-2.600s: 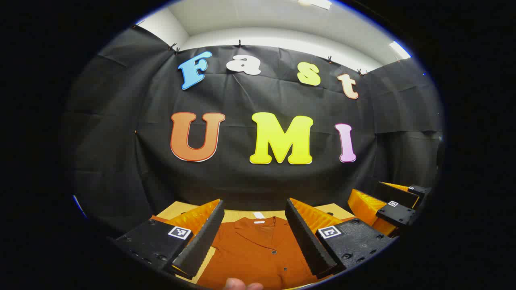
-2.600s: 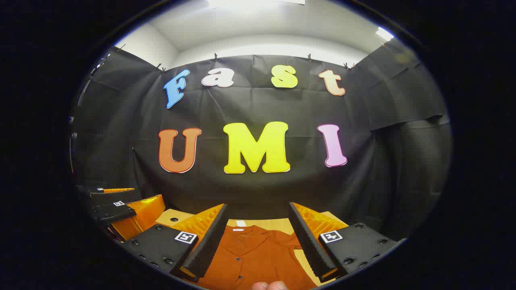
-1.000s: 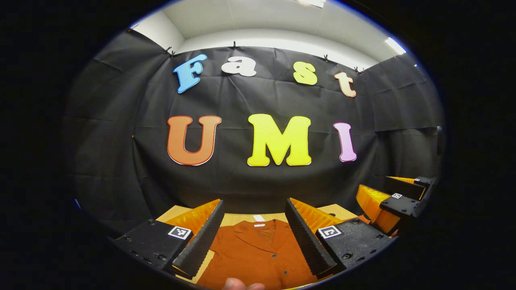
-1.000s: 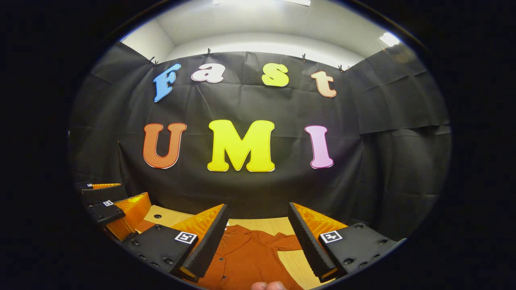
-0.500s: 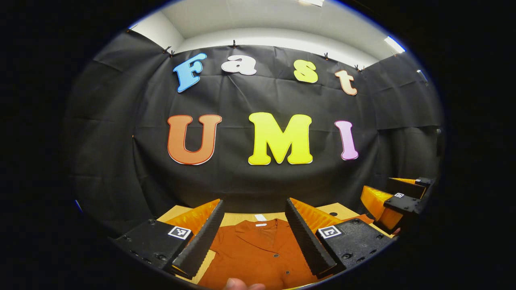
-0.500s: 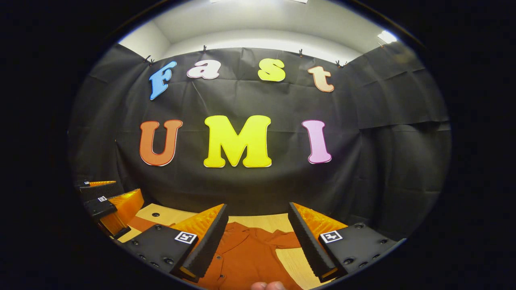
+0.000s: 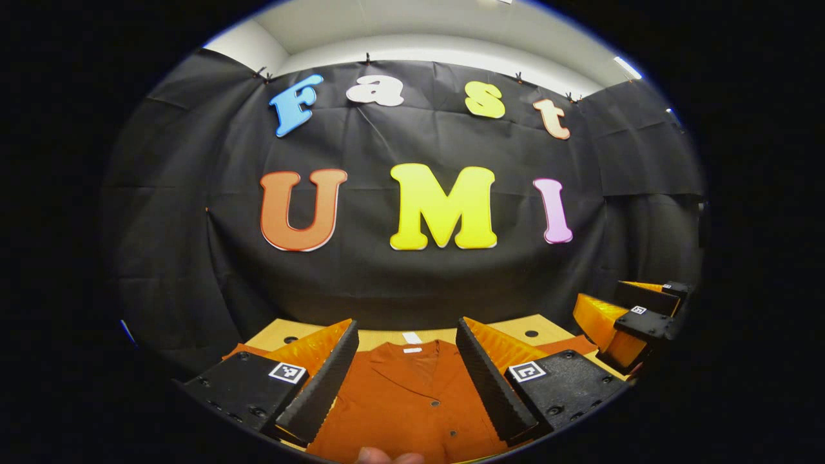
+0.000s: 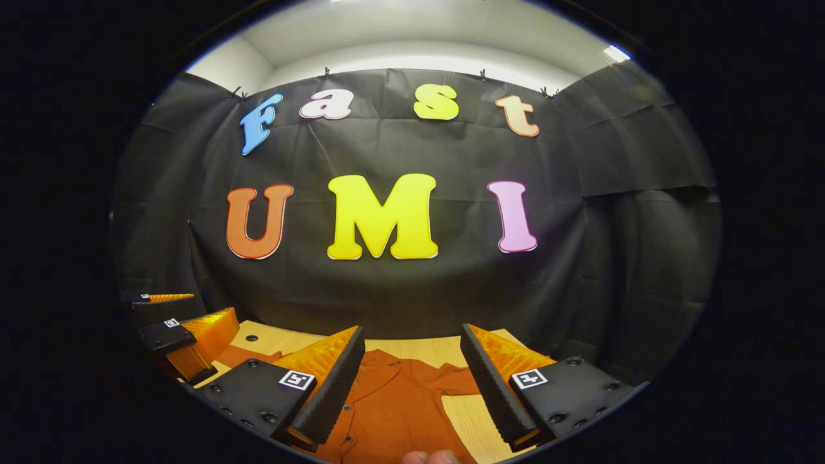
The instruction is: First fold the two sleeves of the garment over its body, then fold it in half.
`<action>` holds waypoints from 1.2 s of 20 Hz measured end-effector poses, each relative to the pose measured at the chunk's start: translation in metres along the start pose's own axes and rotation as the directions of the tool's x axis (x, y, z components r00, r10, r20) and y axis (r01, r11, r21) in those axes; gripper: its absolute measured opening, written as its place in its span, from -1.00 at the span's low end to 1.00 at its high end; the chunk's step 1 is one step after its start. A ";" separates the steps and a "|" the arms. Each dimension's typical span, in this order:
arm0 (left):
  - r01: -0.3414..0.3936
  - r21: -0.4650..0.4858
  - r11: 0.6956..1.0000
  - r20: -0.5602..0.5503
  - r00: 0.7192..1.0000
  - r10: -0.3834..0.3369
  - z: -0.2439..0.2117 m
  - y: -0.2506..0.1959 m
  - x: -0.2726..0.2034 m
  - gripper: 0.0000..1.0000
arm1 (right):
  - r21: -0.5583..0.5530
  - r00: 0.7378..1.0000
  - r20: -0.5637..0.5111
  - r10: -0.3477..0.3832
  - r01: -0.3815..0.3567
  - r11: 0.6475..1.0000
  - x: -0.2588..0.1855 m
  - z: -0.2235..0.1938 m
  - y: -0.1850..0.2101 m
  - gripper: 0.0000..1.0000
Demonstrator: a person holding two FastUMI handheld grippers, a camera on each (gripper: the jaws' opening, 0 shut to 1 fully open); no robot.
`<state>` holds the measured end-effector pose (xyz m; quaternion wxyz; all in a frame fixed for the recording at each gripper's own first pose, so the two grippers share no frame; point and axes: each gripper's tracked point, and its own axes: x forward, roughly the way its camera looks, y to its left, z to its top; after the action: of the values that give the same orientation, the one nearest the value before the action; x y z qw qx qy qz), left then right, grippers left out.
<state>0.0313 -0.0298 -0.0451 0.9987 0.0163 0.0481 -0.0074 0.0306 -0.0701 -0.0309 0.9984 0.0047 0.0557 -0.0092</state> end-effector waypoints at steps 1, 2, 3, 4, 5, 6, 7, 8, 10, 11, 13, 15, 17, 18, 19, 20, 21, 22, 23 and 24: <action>0.002 -0.004 1.000 -0.019 1.000 -0.002 -0.006 -0.005 0.002 0.96 | 0.017 0.999 -0.022 0.026 -0.026 1.000 0.003 -0.008 -0.008 0.89; 0.003 -0.008 1.000 -0.035 0.999 -0.003 -0.011 -0.012 0.005 0.96 | 0.029 0.998 -0.048 0.041 -0.040 0.999 0.006 -0.016 -0.021 0.89; 0.007 -0.012 1.000 -0.050 0.999 -0.008 -0.017 -0.019 0.009 0.96 | 0.039 0.996 -0.075 0.040 -0.037 0.999 0.009 -0.025 -0.042 0.89; 0.011 -0.011 1.000 -0.066 0.998 -0.012 -0.023 -0.027 0.012 0.96 | 0.048 0.994 -0.105 0.036 -0.031 0.998 0.015 -0.034 -0.064 0.89; 0.012 -0.008 1.000 -0.084 0.996 -0.013 -0.030 -0.035 0.015 0.96 | 0.057 0.991 -0.133 0.029 -0.022 0.998 0.021 -0.043 -0.089 0.90; 0.011 -0.002 1.000 -0.098 0.995 -0.011 -0.034 -0.042 0.019 0.96 | 0.064 0.987 -0.161 0.018 -0.007 0.998 0.029 -0.049 -0.117 0.90; 0.006 0.006 1.000 -0.115 0.993 -0.006 -0.039 -0.049 0.023 0.96 | 0.068 0.983 -0.184 0.003 0.010 0.998 0.039 -0.057 -0.147 0.89; 0.002 0.012 1.000 -0.131 0.991 0.000 -0.043 -0.056 0.029 0.96 | 0.072 0.978 -0.205 -0.027 0.043 0.996 0.050 -0.063 -0.181 0.89; 0.005 0.009 1.000 -0.161 0.987 -0.004 -0.051 -0.076 0.038 0.96 | 0.094 0.969 -0.234 -0.080 0.105 0.990 0.075 -0.076 -0.249 0.89; 0.001 0.016 1.000 -0.182 0.983 0.002 -0.055 -0.084 0.041 0.96 | 0.112 0.964 -0.249 -0.098 0.129 0.985 0.089 -0.084 -0.279 0.89; -0.020 0.037 0.999 -0.205 0.978 0.027 -0.059 -0.093 0.044 0.97 | 0.127 0.946 -0.297 -0.133 0.177 0.976 0.118 -0.109 -0.334 0.94; -0.025 0.044 0.999 -0.241 0.970 0.035 -0.068 -0.105 0.046 0.96 | 0.136 0.927 -0.348 -0.138 0.196 0.971 0.148 -0.140 -0.377 0.87; -0.031 0.070 0.997 -0.282 0.958 0.049 -0.076 -0.112 0.044 0.97 | 0.185 0.909 -0.402 -0.111 0.199 0.962 0.179 -0.175 -0.405 0.89; -0.033 0.075 0.997 -0.301 0.952 0.054 -0.081 -0.115 0.043 0.96 | 0.219 0.897 -0.433 -0.083 0.194 0.956 0.195 -0.193 -0.414 0.94; -0.036 0.075 0.997 -0.322 0.945 0.059 -0.087 -0.119 0.043 0.96 | 0.242 0.887 -0.457 -0.064 0.193 0.951 0.206 -0.210 -0.419 0.89; -0.039 0.074 0.997 -0.346 0.936 0.062 -0.092 -0.121 0.043 0.96 | 0.271 0.877 -0.478 -0.041 0.192 0.943 0.219 -0.228 -0.423 0.87; -0.043 0.074 0.996 -0.364 0.929 0.067 -0.095 -0.123 0.042 0.96 | 0.298 0.864 -0.504 -0.016 0.192 0.935 0.230 -0.247 -0.427 0.94; -0.047 0.076 0.996 -0.383 0.921 0.072 -0.098 -0.124 0.043 0.97 | 0.327 0.852 -0.523 0.011 0.189 0.926 0.240 -0.264 -0.429 0.87; -0.048 0.081 0.996 -0.397 0.915 0.077 -0.101 -0.127 0.044 0.97 | 0.346 0.839 -0.544 0.020 0.203 0.916 0.248 -0.283 -0.433 0.94; -0.049 0.086 0.995 -0.405 0.911 0.080 -0.103 -0.129 0.044 0.97 | 0.364 0.831 -0.556 0.026 0.215 0.906 0.254 -0.294 -0.437 0.93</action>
<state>0.0630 -0.1562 -0.1555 0.9651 0.0557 0.2545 0.0273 0.2417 -0.5089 -0.3552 0.9144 0.2145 0.3361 -0.0697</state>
